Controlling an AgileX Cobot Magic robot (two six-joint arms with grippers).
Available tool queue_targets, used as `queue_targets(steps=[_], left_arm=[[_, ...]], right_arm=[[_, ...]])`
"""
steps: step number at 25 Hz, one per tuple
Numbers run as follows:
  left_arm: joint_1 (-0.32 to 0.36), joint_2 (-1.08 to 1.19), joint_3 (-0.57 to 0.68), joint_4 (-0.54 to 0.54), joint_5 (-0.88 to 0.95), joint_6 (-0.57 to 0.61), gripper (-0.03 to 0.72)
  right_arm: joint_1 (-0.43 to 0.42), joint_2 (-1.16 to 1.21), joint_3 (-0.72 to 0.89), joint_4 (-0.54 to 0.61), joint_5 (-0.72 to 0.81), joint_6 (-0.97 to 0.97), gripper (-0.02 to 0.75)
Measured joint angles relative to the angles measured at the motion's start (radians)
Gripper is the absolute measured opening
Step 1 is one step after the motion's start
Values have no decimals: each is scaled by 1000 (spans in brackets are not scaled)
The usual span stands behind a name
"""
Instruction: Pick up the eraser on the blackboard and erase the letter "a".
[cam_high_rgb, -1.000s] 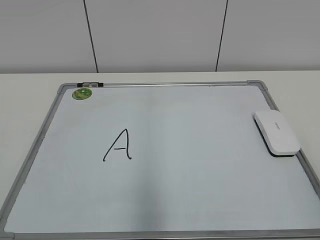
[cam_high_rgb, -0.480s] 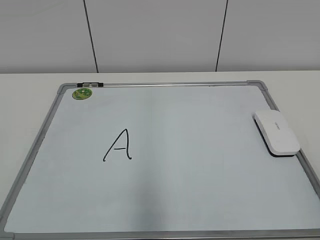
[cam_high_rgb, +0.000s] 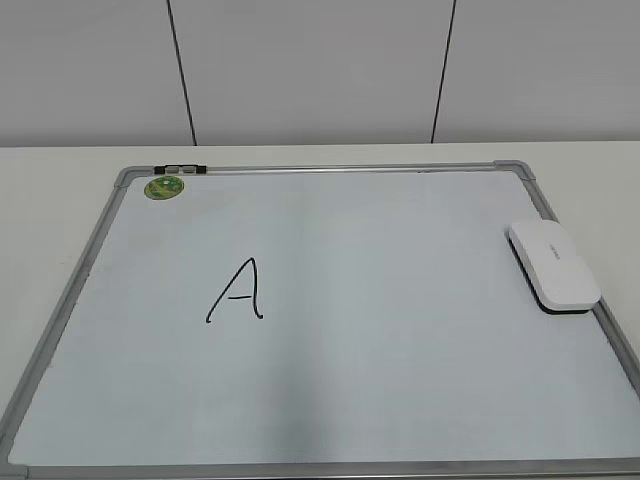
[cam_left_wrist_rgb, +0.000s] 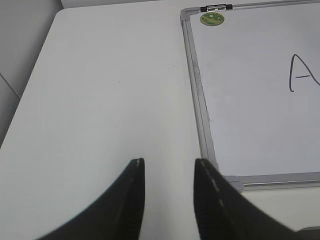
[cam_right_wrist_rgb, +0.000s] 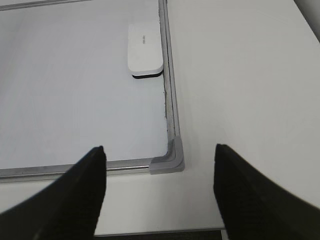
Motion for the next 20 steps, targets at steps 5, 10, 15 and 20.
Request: queue_targets(steps=[5, 10, 15, 20], left_arm=[[0, 0, 0, 0, 0, 0, 244], [0, 0, 0, 0, 0, 0, 244], [0, 0, 0, 0, 0, 2, 243], [0, 0, 0, 0, 0, 2, 243]], right_arm=[[0, 0, 0, 0, 2, 0, 501], [0, 0, 0, 0, 2, 0, 501], [0, 0, 0, 0, 2, 0, 501], [0, 0, 0, 0, 2, 0, 501]])
